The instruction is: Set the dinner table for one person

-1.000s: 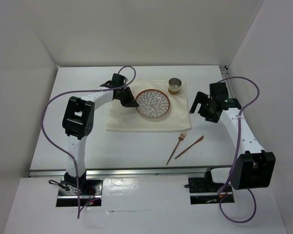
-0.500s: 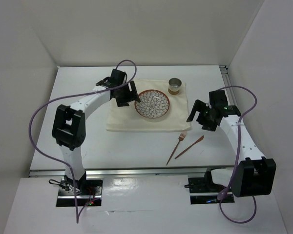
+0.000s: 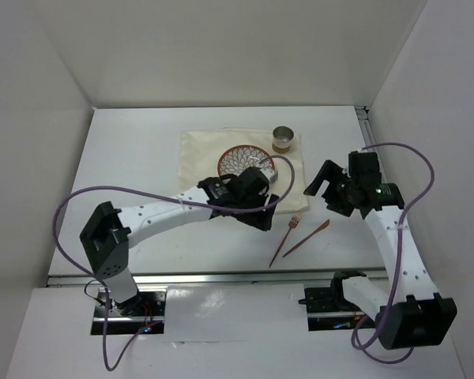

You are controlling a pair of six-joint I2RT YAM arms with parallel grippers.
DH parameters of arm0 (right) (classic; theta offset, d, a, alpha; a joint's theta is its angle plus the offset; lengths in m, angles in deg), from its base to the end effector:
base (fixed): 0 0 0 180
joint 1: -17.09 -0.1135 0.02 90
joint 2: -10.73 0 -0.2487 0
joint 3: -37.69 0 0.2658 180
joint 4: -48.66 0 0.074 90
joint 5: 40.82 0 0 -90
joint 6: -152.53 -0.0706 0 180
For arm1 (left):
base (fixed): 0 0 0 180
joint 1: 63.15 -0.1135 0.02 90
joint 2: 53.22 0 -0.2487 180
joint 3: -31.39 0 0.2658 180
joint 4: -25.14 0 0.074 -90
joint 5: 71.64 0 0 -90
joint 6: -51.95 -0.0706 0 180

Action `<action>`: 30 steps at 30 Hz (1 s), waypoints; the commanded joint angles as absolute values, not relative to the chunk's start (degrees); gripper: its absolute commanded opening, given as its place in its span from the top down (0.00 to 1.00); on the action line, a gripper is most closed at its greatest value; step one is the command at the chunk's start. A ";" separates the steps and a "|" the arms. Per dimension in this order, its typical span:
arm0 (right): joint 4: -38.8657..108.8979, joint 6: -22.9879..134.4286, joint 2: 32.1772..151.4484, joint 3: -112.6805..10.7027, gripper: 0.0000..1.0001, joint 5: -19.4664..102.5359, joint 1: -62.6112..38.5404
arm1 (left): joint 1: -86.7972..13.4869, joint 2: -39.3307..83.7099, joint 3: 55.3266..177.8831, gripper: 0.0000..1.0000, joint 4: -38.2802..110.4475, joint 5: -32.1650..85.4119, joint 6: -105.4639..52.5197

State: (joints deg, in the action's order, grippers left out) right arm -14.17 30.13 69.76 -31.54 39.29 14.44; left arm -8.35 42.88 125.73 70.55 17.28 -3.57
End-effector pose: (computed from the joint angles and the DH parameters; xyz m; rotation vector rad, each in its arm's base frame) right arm 0.2399 0.0232 0.2597 0.5781 2.4650 0.4665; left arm 0.2377 -0.3346 0.2466 0.4343 2.4761 -0.6759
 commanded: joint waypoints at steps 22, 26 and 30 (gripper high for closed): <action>-35.32 12.88 66.10 -44.09 0.00 64.91 14.10 | -2.25 65.87 136.27 0.27 59.81 20.82 -6.67; -33.91 14.10 66.10 -43.56 0.00 64.38 14.10 | -2.25 68.59 138.13 0.30 60.59 19.43 -5.54; -32.69 14.63 66.10 -43.04 0.00 63.86 14.10 | -2.25 70.27 139.27 0.37 62.01 16.08 -4.48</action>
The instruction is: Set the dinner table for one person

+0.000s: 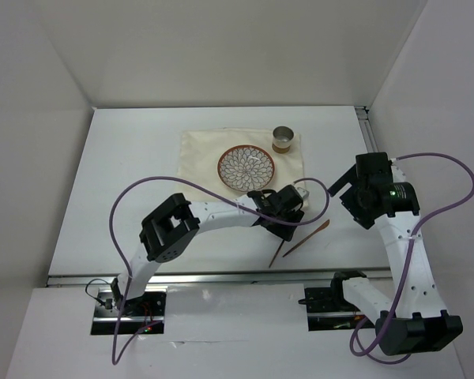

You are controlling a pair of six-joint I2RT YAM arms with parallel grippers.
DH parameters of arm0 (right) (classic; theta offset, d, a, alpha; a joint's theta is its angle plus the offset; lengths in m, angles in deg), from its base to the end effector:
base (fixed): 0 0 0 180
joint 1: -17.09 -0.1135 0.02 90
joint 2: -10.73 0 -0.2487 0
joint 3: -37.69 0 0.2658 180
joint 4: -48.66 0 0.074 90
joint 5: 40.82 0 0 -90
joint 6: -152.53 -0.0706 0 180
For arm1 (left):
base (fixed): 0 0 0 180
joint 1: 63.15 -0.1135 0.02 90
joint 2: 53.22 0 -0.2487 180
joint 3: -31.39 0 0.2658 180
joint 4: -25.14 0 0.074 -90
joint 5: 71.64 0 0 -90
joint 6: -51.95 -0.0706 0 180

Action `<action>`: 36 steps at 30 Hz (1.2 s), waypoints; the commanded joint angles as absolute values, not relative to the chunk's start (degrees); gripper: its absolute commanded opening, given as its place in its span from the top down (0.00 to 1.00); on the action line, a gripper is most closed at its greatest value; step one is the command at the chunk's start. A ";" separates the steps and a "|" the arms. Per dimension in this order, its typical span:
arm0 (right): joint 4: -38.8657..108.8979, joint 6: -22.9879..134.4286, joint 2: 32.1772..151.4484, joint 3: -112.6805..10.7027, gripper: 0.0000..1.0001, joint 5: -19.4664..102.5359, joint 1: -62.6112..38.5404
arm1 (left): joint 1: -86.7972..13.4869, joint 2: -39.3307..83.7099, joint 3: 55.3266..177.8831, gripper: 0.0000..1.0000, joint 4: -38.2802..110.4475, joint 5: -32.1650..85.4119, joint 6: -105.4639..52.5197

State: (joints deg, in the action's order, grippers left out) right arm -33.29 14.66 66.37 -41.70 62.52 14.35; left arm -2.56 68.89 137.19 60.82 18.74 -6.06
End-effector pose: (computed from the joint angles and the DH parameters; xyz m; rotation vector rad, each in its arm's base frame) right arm 0.1987 -0.0068 0.3046 1.0543 2.3163 0.0408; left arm 0.2433 -0.4326 0.1356 0.6478 2.5295 -0.6561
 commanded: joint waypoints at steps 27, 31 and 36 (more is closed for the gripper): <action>-30.48 15.68 63.91 -43.03 0.00 62.71 14.10 | 0.04 69.14 137.18 1.00 71.07 6.92 -5.00; -29.43 16.91 63.91 -43.65 0.00 63.41 14.10 | 0.04 57.48 132.51 1.00 72.45 5.80 -5.53; -28.20 17.45 63.91 -42.33 0.00 62.89 14.10 | 0.04 48.14 129.26 1.00 80.45 0.79 -5.53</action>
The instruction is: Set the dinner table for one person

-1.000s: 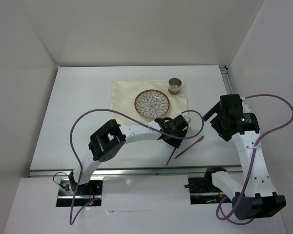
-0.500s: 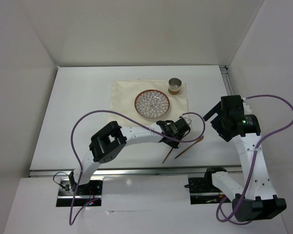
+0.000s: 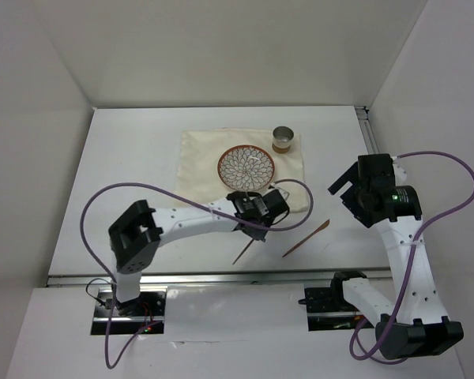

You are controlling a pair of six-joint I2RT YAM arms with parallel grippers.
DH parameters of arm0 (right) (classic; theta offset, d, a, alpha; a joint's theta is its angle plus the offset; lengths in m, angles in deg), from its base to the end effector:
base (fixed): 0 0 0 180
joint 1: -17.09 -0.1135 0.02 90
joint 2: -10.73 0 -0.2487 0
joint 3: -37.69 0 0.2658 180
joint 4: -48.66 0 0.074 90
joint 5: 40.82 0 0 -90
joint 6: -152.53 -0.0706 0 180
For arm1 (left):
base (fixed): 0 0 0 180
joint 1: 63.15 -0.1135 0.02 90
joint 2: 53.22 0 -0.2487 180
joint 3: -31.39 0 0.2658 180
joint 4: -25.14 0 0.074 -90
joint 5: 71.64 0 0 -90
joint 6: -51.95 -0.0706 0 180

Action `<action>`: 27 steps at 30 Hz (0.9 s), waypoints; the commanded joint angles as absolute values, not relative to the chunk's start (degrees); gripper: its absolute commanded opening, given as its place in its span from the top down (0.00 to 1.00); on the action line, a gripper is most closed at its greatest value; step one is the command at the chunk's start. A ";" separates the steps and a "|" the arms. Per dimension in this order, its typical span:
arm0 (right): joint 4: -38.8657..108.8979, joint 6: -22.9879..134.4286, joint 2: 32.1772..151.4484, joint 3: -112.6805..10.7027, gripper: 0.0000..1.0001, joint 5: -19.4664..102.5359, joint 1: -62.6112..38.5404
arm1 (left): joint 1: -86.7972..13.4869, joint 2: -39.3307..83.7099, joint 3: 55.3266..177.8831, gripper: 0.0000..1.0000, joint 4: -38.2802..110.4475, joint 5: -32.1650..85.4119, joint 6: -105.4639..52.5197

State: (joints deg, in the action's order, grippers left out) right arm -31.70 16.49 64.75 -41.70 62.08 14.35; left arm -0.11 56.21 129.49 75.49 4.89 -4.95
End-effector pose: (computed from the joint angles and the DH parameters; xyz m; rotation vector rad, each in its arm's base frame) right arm 0.1965 -0.0064 0.3117 1.0032 2.2863 0.0681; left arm 0.2101 -0.3767 0.1702 0.6027 2.5570 -0.2857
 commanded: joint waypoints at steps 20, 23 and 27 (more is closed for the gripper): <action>-17.39 25.09 69.62 -32.23 0.16 44.52 14.10 | -42.41 64.44 152.00 1.00 81.78 8.07 -11.42; -17.39 23.69 69.62 -31.60 0.17 43.99 14.10 | -43.55 68.15 155.61 1.00 82.48 9.48 -11.42; -17.39 22.55 69.62 -30.47 0.17 45.13 14.10 | -44.08 71.05 155.45 1.00 82.48 10.98 -11.42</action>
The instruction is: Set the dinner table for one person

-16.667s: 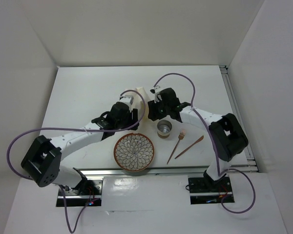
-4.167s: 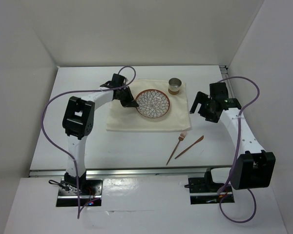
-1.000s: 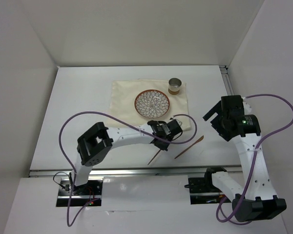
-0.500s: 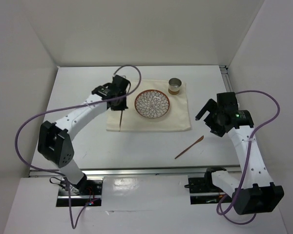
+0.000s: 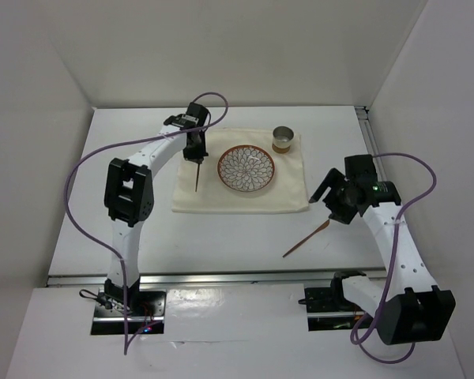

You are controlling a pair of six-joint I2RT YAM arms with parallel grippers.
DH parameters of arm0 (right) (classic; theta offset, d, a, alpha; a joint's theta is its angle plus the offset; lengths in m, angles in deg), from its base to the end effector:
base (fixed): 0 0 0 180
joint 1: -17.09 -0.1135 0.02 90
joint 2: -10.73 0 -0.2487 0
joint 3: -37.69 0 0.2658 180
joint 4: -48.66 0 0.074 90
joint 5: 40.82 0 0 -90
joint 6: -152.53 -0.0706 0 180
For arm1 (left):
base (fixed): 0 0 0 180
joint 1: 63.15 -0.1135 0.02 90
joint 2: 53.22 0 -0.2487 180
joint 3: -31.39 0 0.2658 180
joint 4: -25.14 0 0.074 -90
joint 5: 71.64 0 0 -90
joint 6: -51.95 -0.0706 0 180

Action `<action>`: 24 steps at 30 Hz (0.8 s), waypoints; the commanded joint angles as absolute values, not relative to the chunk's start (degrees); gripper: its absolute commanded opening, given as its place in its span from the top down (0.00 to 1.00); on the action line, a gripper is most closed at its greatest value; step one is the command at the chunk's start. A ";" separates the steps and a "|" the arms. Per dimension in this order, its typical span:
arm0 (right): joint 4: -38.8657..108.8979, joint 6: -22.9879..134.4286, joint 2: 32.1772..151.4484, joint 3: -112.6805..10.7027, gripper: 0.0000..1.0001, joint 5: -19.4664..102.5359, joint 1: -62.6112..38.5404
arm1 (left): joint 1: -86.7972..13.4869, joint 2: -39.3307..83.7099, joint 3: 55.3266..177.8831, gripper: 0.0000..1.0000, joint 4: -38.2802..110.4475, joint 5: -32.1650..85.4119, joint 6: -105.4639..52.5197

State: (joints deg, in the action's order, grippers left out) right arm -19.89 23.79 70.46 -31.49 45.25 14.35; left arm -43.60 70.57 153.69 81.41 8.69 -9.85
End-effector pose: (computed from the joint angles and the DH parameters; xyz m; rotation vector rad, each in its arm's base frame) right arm 0.2305 0.0159 0.2480 0.7920 2.5187 0.3431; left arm 0.4757 -0.1563 0.1918 -0.2554 2.5472 -0.1014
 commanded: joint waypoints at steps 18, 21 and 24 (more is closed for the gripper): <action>-13.09 19.48 72.78 -21.68 0.15 39.43 14.10 | -42.85 75.89 152.01 0.80 76.16 5.36 -10.10; -11.42 18.33 72.78 -19.57 0.16 37.41 14.10 | -42.85 75.37 152.54 0.58 77.03 4.22 -10.10; -9.65 18.33 72.78 -16.76 0.17 36.87 13.49 | -42.32 72.75 153.07 0.55 77.04 2.91 -10.80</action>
State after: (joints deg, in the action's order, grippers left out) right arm -13.40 19.49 72.82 -18.29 38.78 14.26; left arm -42.71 77.11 152.16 77.72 5.85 -9.58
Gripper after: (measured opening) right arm 0.833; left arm 0.444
